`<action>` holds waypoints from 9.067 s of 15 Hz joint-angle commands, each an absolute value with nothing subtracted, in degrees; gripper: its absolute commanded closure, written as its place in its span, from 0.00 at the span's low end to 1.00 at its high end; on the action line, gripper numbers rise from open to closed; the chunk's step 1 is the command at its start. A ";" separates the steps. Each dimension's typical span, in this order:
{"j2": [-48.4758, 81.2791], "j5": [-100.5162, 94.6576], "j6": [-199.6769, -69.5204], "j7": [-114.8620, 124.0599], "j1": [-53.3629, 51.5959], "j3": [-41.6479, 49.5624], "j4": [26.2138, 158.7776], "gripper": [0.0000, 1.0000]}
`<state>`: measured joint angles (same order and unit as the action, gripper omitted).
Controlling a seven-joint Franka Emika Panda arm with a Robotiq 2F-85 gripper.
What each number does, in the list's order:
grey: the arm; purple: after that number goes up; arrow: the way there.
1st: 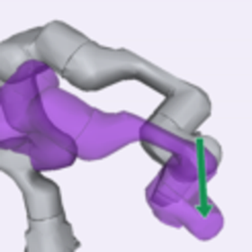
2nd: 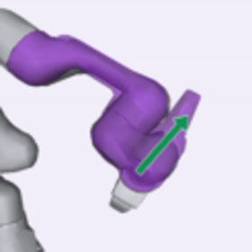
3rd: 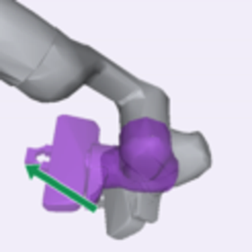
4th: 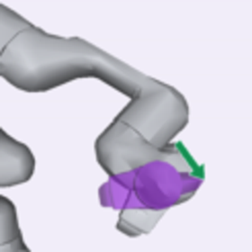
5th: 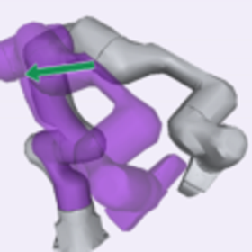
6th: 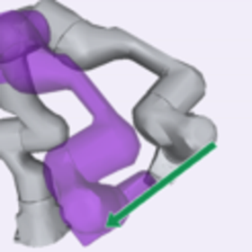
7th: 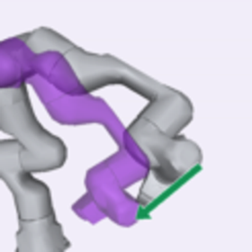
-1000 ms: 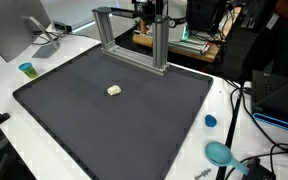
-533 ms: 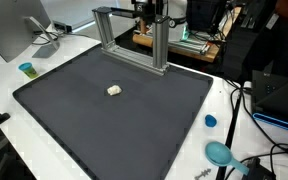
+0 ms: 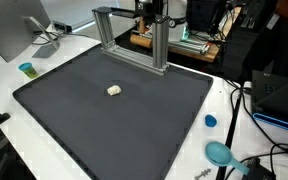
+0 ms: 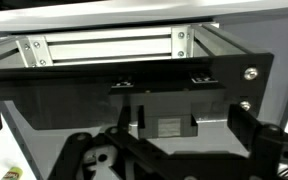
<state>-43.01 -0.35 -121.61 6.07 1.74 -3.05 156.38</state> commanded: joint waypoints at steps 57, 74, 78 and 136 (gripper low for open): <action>-20.39 -2.45 -122.86 13.02 1.01 -5.14 132.99 0.78; 7.62 -6.23 -123.53 16.45 -0.25 -5.50 112.93 0.78; 3.68 -8.52 -127.82 18.15 -3.28 -5.86 118.10 0.78; 10.74 -23.95 -140.76 26.51 1.20 8.86 117.33 0.53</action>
